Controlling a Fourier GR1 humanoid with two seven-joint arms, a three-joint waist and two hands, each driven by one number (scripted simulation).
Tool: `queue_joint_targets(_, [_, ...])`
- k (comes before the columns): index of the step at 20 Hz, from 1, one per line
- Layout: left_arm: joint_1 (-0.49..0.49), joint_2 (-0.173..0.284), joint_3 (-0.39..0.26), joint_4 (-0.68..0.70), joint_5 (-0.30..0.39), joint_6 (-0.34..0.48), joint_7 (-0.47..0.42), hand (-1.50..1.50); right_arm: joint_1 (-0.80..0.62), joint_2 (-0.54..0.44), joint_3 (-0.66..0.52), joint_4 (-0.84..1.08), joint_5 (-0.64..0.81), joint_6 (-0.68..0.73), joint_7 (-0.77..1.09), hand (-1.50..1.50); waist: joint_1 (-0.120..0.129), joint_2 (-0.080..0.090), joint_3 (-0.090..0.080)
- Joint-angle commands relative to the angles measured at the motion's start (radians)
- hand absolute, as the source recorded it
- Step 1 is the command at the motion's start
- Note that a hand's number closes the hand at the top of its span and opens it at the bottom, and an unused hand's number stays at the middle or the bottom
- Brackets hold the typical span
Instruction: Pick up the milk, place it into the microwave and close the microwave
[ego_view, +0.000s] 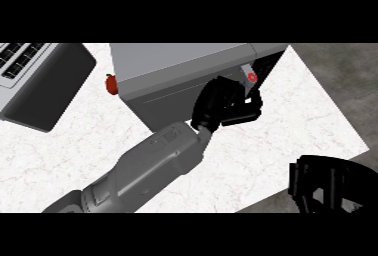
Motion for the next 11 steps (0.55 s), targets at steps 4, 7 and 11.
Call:
queue_joint_targets(4, [0.092,0.052,0.101,0.140,0.090,-0.098,-0.052,1.50,0.074,0.024,0.032,-0.087,0.025,-0.054,0.009,1.50,0.053,0.004,-0.008])
queue_joint_targets(7, [0.095,0.056,0.095,0.160,0.105,-0.134,-0.068,1.50,0.097,0.039,0.051,-0.124,0.043,-0.078,0.015,1.50,0.064,0.003,-0.008])
queue_joint_targets(11, [0.101,0.057,0.082,0.179,0.126,-0.192,-0.082,1.50,0.135,0.058,0.076,-0.175,0.071,-0.113,0.022,1.50,0.066,0.002,-0.007])
